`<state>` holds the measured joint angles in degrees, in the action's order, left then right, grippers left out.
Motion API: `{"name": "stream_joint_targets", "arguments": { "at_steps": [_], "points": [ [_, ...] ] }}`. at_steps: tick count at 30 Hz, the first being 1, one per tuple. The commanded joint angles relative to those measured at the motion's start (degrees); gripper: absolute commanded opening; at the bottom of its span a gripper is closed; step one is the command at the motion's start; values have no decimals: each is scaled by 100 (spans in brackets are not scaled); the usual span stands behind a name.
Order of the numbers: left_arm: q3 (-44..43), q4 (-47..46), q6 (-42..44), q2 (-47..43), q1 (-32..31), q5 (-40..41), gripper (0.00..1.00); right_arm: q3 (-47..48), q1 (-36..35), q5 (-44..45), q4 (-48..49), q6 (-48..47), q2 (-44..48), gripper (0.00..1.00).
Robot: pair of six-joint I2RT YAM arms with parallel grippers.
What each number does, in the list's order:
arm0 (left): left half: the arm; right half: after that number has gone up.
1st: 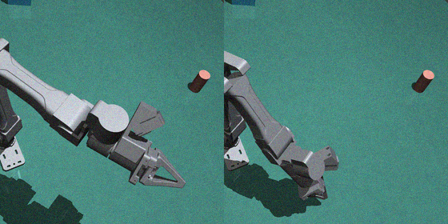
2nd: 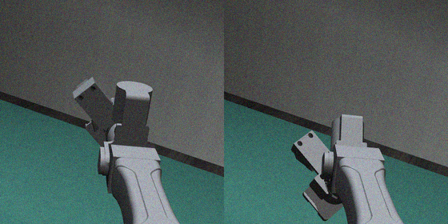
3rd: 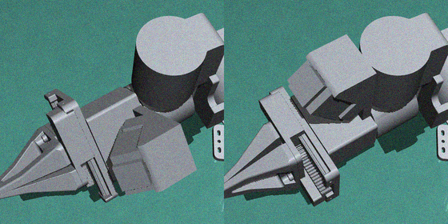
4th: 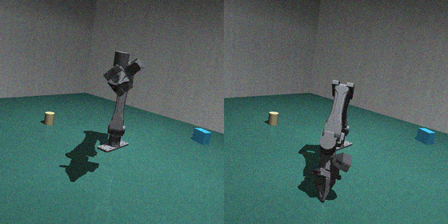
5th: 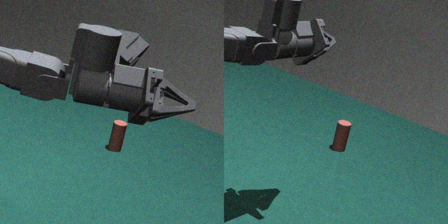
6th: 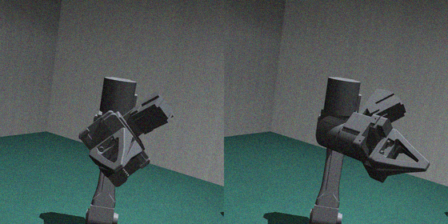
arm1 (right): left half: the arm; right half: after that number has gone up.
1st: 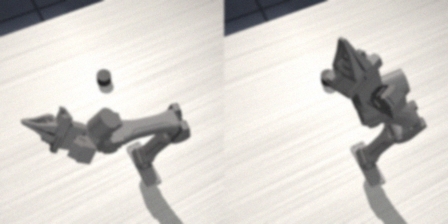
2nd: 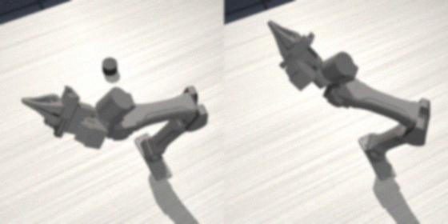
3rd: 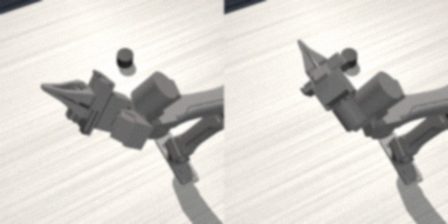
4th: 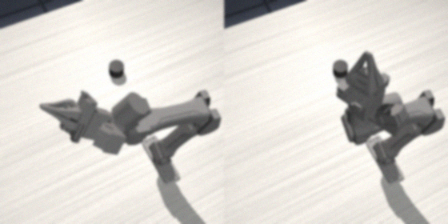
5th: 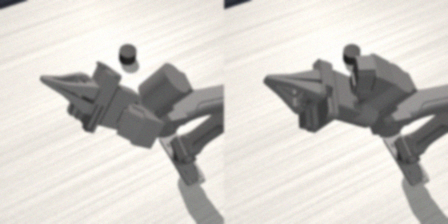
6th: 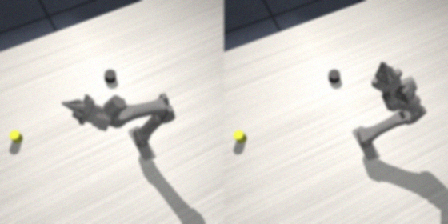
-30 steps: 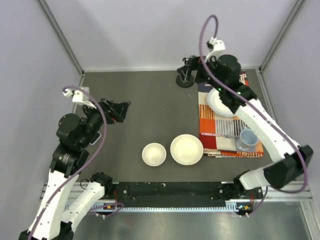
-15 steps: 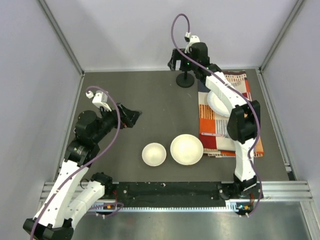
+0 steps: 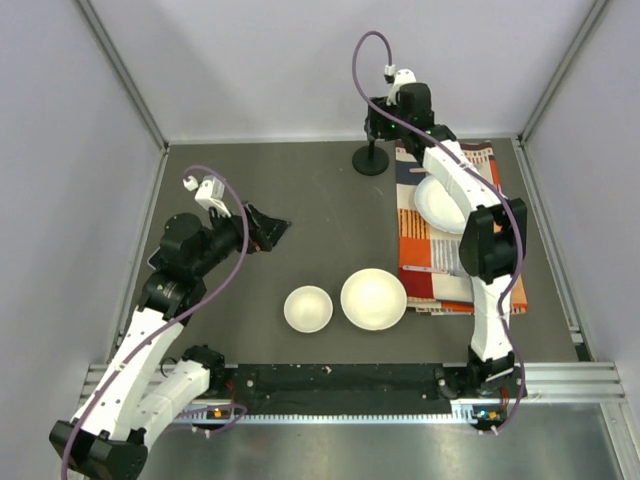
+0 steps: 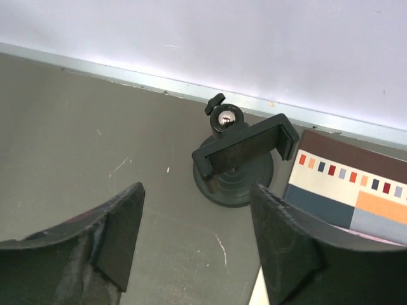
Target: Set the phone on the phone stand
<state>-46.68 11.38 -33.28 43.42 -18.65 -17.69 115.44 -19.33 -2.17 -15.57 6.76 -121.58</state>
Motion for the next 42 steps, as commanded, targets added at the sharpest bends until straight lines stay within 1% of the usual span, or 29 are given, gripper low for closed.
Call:
{"name": "stream_joint_targets", "arguments": {
  "at_steps": [1, 3, 4, 13, 18, 23, 27, 33, 37, 42],
  "points": [
    [36, -610, -196, 70, -24, -234, 96, -4, 17, -248, 371, -412, -120, 59],
    [62, -619, -205, 88, -24, -278, 95, -12, 9, -266, 397, -509, -120, 56],
    [71, -619, -197, 88, -24, -279, 95, -39, 8, -292, 406, -553, -120, 52],
    [71, -610, -205, 44, -24, -287, 95, 40, -106, 59, 406, -914, -261, 54],
    [18, -602, -214, 105, -24, -314, 95, 216, -150, 6, 318, -992, -437, 48],
    [-17, -602, -258, 123, -24, -340, 94, 348, -220, 200, 300, -1116, -586, 47],
    [-26, -619, -293, 114, -33, -349, 94, 462, -273, 384, 300, -1204, -718, 43],
    [-17, -619, -337, 88, -33, -393, 93, 489, -334, 770, 301, -1257, -666, 43],
    [36, -628, -337, 44, -33, -375, 93, 427, -334, 876, 274, -1257, -499, 43],
    [45, -619, -337, 79, -33, -375, 93, 436, -334, 736, 274, -1230, -410, 43]
  ]
}}
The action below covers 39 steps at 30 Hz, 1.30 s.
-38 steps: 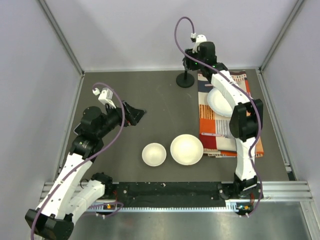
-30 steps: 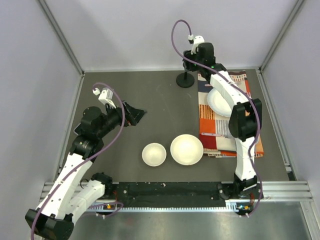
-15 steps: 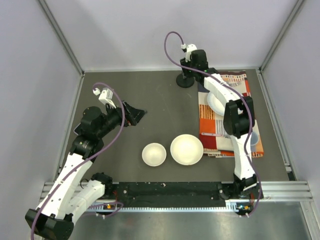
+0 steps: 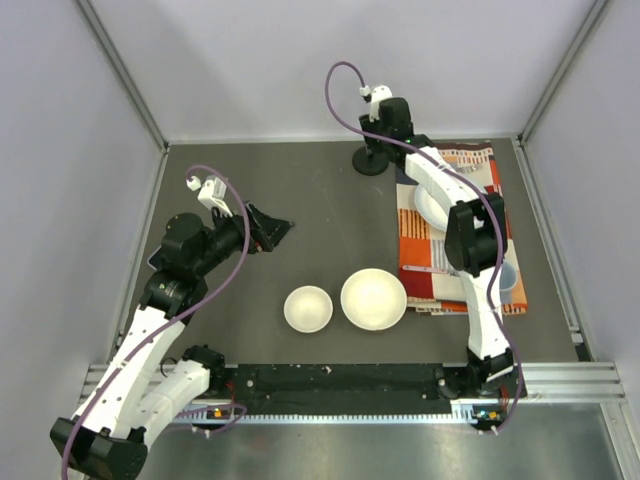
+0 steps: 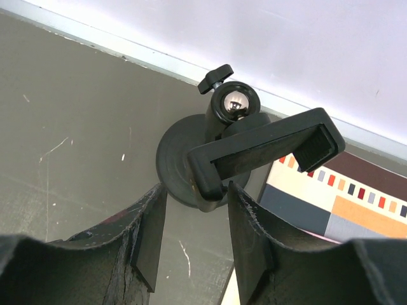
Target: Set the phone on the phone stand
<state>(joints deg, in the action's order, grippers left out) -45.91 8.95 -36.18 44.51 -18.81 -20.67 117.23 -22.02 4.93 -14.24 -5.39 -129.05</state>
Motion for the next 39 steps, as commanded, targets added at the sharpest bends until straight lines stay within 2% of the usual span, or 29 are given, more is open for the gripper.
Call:
{"name": "stream_joint_targets", "arguments": {
  "at_steps": [1, 7, 9, 10, 11, 12, 18, 23, 28, 31, 32, 33, 37, 39],
  "points": [
    [-32, -376, -55, -30, -18, -87, 93, 274, -65, 26, 149, -15, 328, 43],
    [-6, -376, -47, -65, -18, -52, 93, 353, -65, -106, 150, 29, 337, 33],
    [12, -385, -55, -65, -18, -60, 93, 379, -65, -115, 158, 64, 346, 33],
    [3, -385, -64, -48, -18, -78, 93, 406, -65, -124, 167, 73, 346, 34],
    [12, -377, -55, -39, -18, -78, 92, 432, -65, -132, 167, 73, 328, 42],
    [3, -376, -47, -39, -18, -87, 92, 485, -65, -124, 167, 73, 328, 46],
    [-49, -376, -64, -22, -18, -96, 92, 687, -65, -36, 106, 38, 240, 46],
    [-32, -376, -73, 5, -18, -104, 92, 792, -65, -124, 27, 55, 136, 35],
    [3, -376, -82, -30, -18, -96, 92, 872, -65, 43, -70, -85, 12, 34],
    [21, -376, -73, -39, -18, -87, 92, 907, -74, -36, -70, -68, 3, 19],
    [21, -376, -73, -39, -18, -104, 92, 924, -83, -45, -79, -33, 3, 7],
    [21, -376, -73, -30, -18, -96, 92, 933, -100, -19, -79, -33, 3, 2],
    [38, -376, -99, -39, -18, -96, 91, 933, -285, 192, -88, -225, 56, 0],
    [73, -385, -117, -74, -18, -78, 91, 968, -469, 631, -184, -208, 73, 0]
  ]
}}
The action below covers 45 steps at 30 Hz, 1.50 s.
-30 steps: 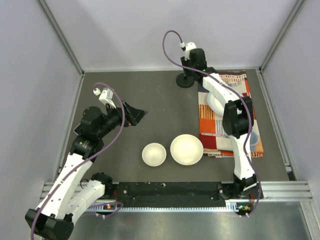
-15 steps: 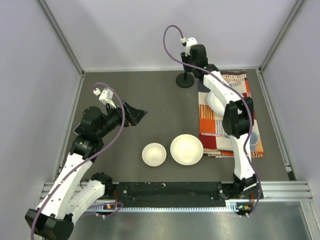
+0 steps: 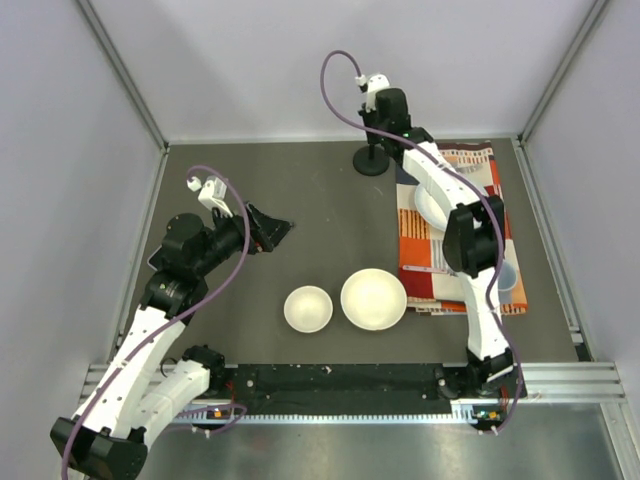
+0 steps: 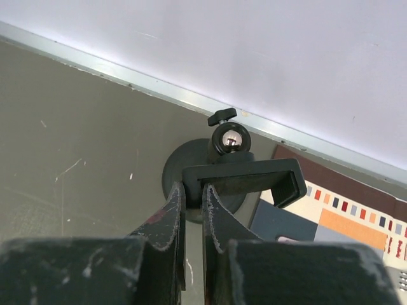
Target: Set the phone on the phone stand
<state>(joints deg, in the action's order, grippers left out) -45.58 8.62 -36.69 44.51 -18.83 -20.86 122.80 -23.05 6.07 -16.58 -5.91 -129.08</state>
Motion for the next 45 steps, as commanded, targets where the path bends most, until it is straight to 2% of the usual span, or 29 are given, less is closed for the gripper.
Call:
{"name": "stream_joint_targets", "arguments": {
  "at_steps": [1, 3, 7, 13, 20, 23, 29, 30, 32, 33, 35, 36, 39, 43, 45],
  "points": [
    [67, -344, -75, -126, -15, -41, 91, 428, -428, 649, 6, -43, 119, 0],
    [146, -344, -93, -171, -15, 3, 91, 481, -639, 1185, -125, 168, 224, 0],
    [208, -248, -102, -276, -15, 126, 88, 350, -999, 2064, -442, 1369, 620, 0],
    [-38, 289, -5, -487, -15, 275, 87, -404, -1675, 3154, -838, 2566, 1296, 0],
    [49, 544, -119, -1014, -15, 372, 86, -766, -2555, 4682, -847, 2954, 1657, 0],
    [120, 561, -251, -1181, -15, 355, 86, -1109, -2617, 4395, -838, 3473, 1833, 0],
    [-91, 868, -216, -1164, -24, 302, 86, -1039, -2670, 4053, -838, 3483, 1605, 1],
    [-100, 895, -181, -1164, -16, 328, 87, -1013, -2670, 3921, -838, 3370, 1596, 15],
    [-74, 913, -155, -1164, -15, 390, 89, -925, -2670, 3430, -821, 3194, 1631, 28],
    [-47, 922, -163, -1155, -15, 425, 90, -899, -2670, 3245, -803, 2993, 1657, 39],
    [-12, 904, -155, -1103, -15, 460, 91, -872, -2670, 2595, -715, 2781, 1754, 50],
    [-12, 878, -120, -1033, -15, 469, 91, -855, -2670, 2375, -715, 2597, 1789, 64],
    [-30, 852, -41, -839, -15, 460, 92, -837, -2670, 1689, -706, 2376, 1982, 76],
    [-56, 703, 47, -523, -15, 425, 91, -1073, -2626, 1004, -654, 1727, 2509, 82],
    [-152, 641, 187, -102, -24, 136, 86, -1336, -2547, 627, -601, 1210, 2851, 85]
  ]
}}
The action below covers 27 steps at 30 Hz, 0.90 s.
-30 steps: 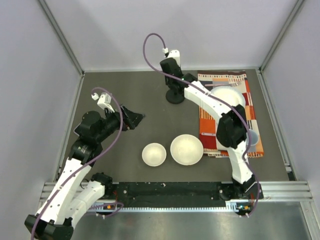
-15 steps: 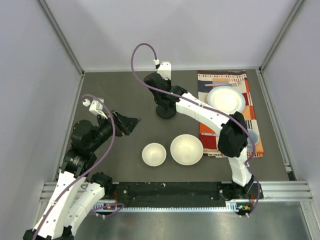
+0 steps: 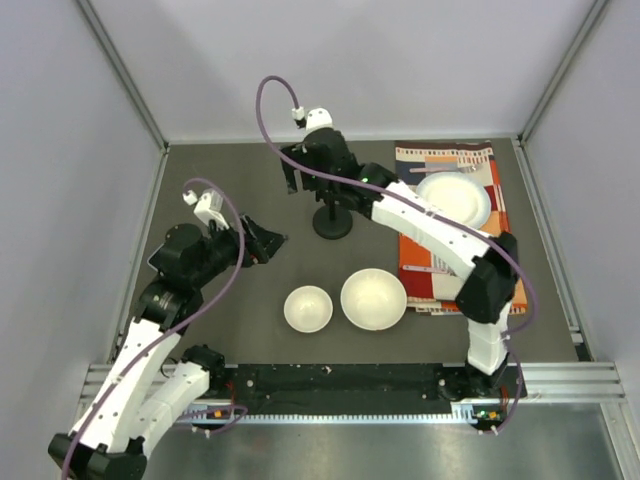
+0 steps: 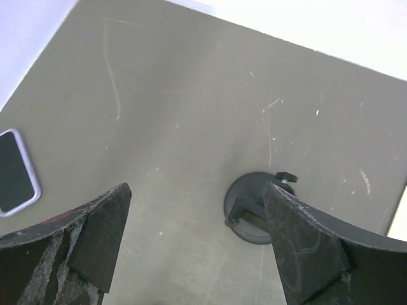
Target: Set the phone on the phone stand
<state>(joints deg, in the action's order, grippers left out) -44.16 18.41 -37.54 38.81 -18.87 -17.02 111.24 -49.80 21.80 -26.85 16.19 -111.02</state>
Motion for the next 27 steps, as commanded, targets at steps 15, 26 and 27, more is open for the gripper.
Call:
{"name": "stream_joint_targets", "arguments": {
  "at_steps": [15, 26, 27],
  "points": [
    [-2851, 110, 2031, 4229, -960, 1288, 64, -2088, 2211, -4561, 400, -2849, 1777, 83],
    [-3309, -39, 2339, 5058, -1031, 1649, 57, -1685, 2440, -6056, 365, -2568, 916, 61],
    [-3318, -66, 2339, 5093, -1031, 1649, 57, -1676, 2440, -6065, 356, -2568, 890, 61]
  ]
}}
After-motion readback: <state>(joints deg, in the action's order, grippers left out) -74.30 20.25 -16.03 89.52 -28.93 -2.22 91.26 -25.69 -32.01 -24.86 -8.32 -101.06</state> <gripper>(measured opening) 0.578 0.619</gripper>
